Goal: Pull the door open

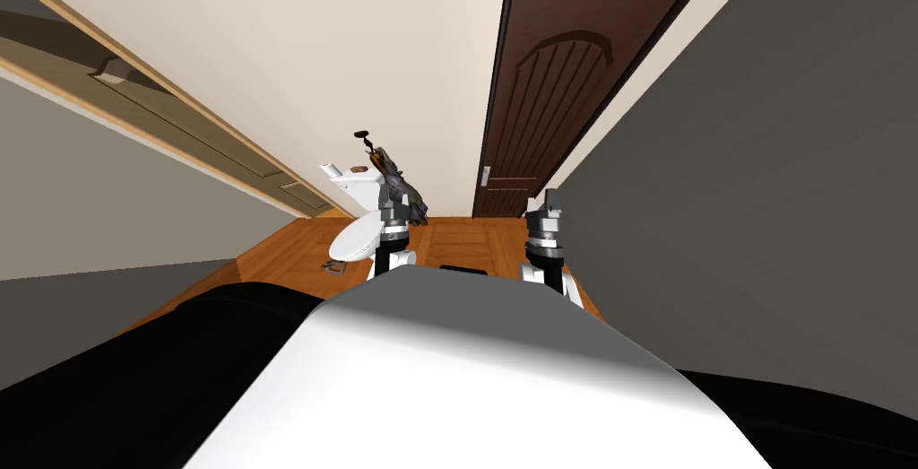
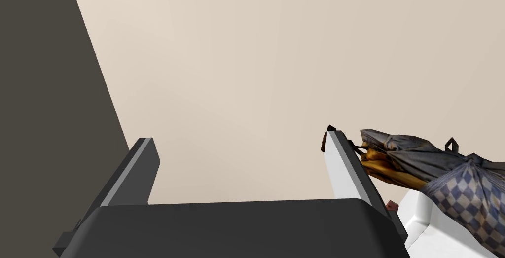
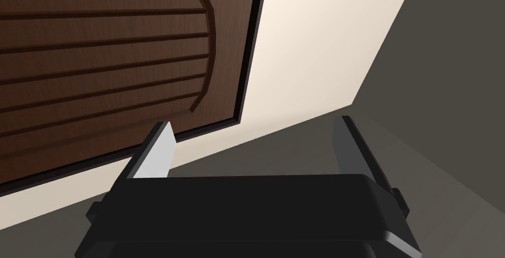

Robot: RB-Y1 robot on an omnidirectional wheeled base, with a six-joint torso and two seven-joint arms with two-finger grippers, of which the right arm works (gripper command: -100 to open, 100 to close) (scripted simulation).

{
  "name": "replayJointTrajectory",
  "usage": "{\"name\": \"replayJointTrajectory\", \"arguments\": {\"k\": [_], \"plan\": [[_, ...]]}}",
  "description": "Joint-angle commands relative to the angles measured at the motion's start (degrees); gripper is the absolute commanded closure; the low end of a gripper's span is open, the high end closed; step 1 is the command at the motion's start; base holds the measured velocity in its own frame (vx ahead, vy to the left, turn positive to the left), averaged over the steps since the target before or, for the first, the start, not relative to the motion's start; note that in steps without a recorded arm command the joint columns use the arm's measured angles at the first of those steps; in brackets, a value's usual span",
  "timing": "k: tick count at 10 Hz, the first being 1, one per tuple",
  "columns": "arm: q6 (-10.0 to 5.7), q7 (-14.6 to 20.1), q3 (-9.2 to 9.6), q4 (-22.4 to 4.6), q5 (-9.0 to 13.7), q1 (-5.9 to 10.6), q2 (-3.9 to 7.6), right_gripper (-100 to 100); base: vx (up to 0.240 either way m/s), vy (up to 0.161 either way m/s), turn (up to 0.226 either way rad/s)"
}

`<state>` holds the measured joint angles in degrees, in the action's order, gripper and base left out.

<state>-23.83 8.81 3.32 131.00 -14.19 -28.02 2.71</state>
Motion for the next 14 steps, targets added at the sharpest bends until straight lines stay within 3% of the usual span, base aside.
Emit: {"name": "replayJointTrajectory", "arguments": {"k": [1,7,14], "plan": [[0.86,0.4,0.19,-1.0,-2.0,0.19,0.05,-100,0.070,-0.007,0.064],[5.45,2.8,0.09,-4.4,-10.6,0.90,0.99,-100,0.079,-0.024,0.090],[11.95,6.2,-0.05,-9.2,-22.6,1.91,1.99,-100,0.091,-0.030,0.105]]}}
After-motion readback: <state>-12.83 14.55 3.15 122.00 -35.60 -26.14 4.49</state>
